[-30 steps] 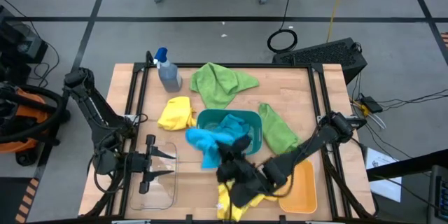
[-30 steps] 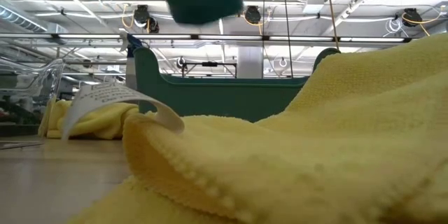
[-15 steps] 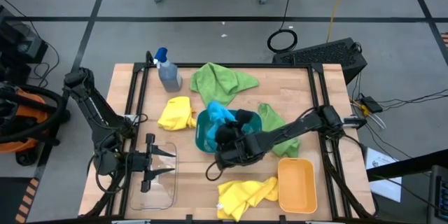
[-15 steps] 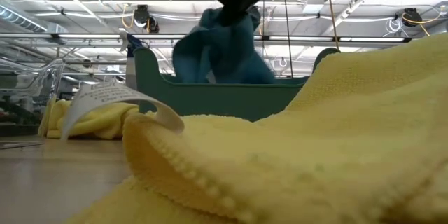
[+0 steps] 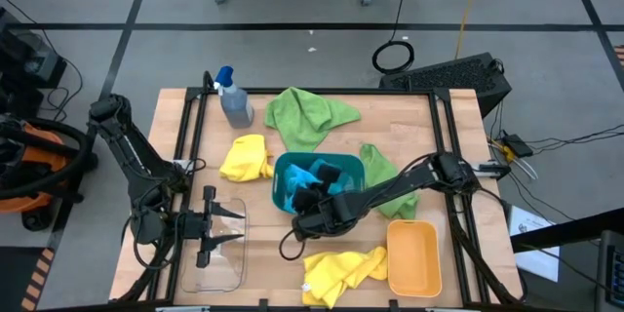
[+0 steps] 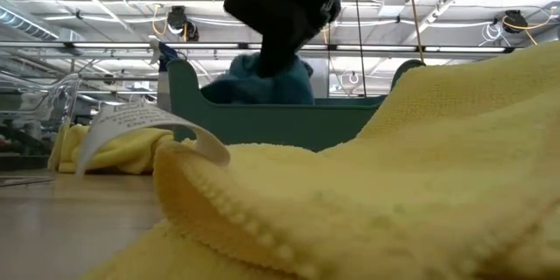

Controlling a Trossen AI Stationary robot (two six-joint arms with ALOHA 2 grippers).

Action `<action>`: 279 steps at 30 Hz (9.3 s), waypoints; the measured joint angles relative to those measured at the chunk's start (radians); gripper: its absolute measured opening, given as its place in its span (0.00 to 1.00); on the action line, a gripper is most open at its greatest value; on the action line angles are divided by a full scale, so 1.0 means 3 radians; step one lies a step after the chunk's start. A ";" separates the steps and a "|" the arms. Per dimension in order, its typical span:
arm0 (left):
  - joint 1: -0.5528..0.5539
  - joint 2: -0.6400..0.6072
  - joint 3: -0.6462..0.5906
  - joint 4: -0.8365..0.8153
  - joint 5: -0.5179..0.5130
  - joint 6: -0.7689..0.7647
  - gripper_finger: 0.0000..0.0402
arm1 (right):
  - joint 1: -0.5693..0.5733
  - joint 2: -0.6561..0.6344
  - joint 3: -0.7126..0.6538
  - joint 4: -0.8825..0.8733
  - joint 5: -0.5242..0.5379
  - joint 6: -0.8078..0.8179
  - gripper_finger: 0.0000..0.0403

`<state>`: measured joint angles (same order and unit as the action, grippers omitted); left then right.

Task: Sort microfiber towel by color & place in baskets
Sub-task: Put the blue microfiber towel into the blue bin, then put the top yellow microfiber towel into the orange bin

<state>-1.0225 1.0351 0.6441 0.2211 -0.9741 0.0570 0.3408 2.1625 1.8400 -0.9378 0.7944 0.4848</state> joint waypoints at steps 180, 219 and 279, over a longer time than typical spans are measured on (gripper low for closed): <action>0.3222 0.0302 0.0000 -0.3124 0.2298 -0.1009 0.79 | 0.1250 -0.0725 -0.0174 0.0285 0.0159 0.0517 0.30; 0.3468 -0.0186 0.0127 -0.3385 0.2223 -0.1170 0.01 | 0.1274 -0.0425 -0.0181 0.0971 0.0548 -0.0156 0.30; 0.0454 0.0099 0.0277 -0.0238 0.1298 0.0127 0.03 | 0.0452 0.0084 -0.0179 0.3901 -0.0576 -0.1928 0.78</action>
<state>-0.8863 1.0647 0.7273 0.1496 -0.5846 0.0951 0.4765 2.1876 1.7863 0.2324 0.6215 -0.0936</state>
